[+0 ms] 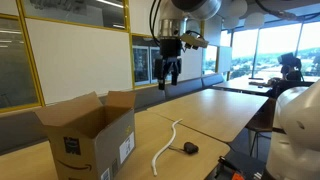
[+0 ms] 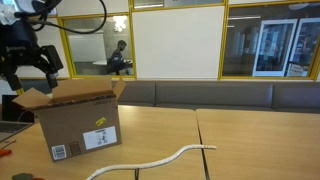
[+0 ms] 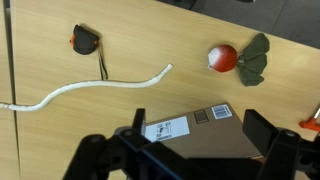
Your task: Put the radish, white rope and black measuring tape inside the brown box
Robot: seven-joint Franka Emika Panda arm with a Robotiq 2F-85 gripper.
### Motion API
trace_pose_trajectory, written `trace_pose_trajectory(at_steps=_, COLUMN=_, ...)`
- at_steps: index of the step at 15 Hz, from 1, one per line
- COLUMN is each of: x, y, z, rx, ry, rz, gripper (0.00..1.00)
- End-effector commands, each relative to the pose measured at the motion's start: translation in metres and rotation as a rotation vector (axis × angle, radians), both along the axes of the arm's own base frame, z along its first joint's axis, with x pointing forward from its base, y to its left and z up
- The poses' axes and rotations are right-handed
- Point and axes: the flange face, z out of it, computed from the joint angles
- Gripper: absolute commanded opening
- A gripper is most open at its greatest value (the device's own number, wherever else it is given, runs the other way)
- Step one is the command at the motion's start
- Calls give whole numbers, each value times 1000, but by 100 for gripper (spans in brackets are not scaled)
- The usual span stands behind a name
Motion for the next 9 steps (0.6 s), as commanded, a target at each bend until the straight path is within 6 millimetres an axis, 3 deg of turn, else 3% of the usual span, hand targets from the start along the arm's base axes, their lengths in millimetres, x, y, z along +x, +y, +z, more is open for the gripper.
trace_pose_trajectory(at_steps=1, x=0, y=1, z=4, rx=2, ry=-5, rz=1, gripper=100)
trace_pose_trajectory(at_steps=9, x=0, y=2, z=10, rx=16, ry=-36, rz=3, gripper=100)
